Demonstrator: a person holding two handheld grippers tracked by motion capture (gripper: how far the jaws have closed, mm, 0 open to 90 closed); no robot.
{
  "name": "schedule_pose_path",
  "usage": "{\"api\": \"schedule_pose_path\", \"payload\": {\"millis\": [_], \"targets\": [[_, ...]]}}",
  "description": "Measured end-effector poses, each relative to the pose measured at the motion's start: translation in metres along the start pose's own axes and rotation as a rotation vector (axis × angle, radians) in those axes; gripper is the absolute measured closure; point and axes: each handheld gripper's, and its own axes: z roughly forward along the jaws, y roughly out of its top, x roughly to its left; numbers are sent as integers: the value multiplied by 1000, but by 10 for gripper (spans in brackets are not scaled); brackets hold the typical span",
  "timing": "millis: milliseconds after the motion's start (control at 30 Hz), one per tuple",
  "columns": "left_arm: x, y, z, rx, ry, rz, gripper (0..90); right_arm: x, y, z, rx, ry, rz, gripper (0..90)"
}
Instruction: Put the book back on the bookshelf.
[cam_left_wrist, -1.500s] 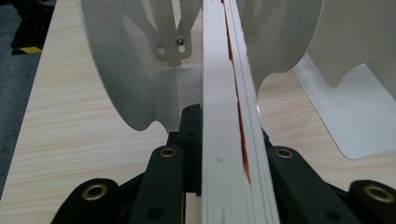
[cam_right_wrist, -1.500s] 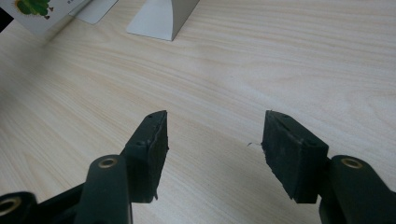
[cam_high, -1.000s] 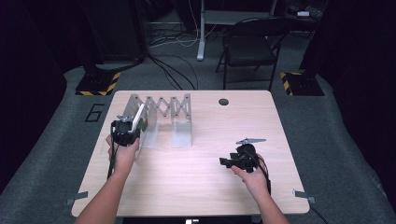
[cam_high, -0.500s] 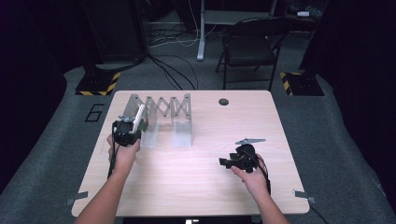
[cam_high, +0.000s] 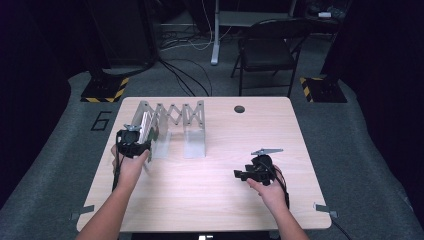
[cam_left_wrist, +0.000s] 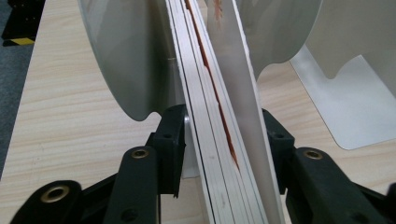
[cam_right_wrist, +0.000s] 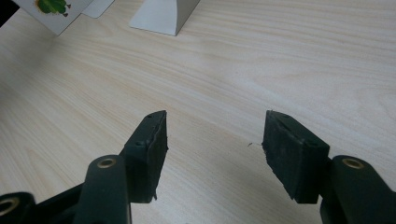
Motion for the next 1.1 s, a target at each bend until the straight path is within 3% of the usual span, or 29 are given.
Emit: {"api": "schedule_pose_path", "payload": {"millis": [533,1100], "targets": [[-2,-5,-7,19,-11,21,488,0,0,0,0,1,2,401],[1,-27,-8,16,-21,18,462,1,0,0,4,3,9,401]]}}
